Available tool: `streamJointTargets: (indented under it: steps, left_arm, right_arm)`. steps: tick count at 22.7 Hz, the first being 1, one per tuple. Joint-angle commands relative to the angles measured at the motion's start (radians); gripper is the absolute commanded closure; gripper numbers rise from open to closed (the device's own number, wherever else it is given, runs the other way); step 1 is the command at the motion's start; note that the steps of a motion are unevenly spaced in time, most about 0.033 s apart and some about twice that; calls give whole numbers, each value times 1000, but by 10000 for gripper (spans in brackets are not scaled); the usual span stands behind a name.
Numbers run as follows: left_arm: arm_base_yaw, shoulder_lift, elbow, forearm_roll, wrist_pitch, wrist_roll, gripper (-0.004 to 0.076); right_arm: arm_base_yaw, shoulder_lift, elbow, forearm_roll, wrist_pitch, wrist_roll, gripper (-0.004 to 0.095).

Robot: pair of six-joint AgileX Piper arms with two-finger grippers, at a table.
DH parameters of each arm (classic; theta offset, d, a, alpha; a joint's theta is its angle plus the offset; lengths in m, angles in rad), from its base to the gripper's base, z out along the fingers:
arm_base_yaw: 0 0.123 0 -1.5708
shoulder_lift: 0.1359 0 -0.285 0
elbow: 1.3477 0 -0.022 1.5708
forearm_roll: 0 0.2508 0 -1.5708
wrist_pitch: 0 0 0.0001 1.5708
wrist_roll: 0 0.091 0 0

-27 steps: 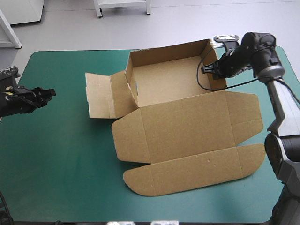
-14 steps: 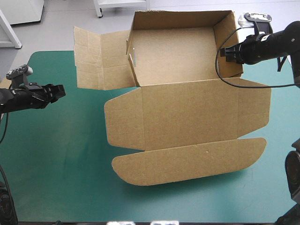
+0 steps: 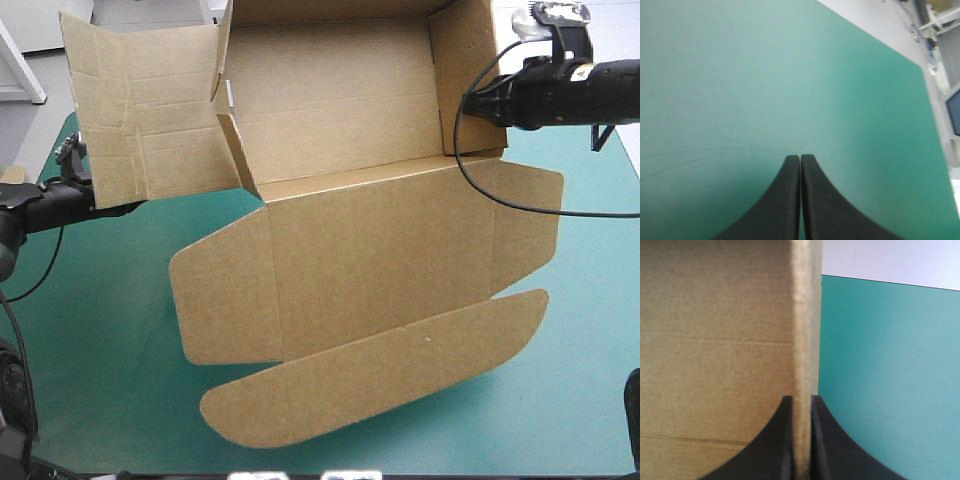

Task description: Fold the box

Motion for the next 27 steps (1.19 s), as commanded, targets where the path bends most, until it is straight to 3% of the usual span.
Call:
streamJointTargets:
  steps: [1,7,12,27]
  left_arm:
    - [0,-26,-34,-227,118,83,732]
    - [-74,-26,-34,-322,215,106,733]
    - [-162,-26,-34,-360,202,112,732]
    - [-177,-58,-63,-381,199,106,733]
  right_arm:
    - [37,-21,-21,54,1,0,920]
    - [47,60,-12,84,-7,-16,919]
    - [47,119,-12,45,-18,-19,919]
    - [47,236,-12,-6,-63,-12,919]
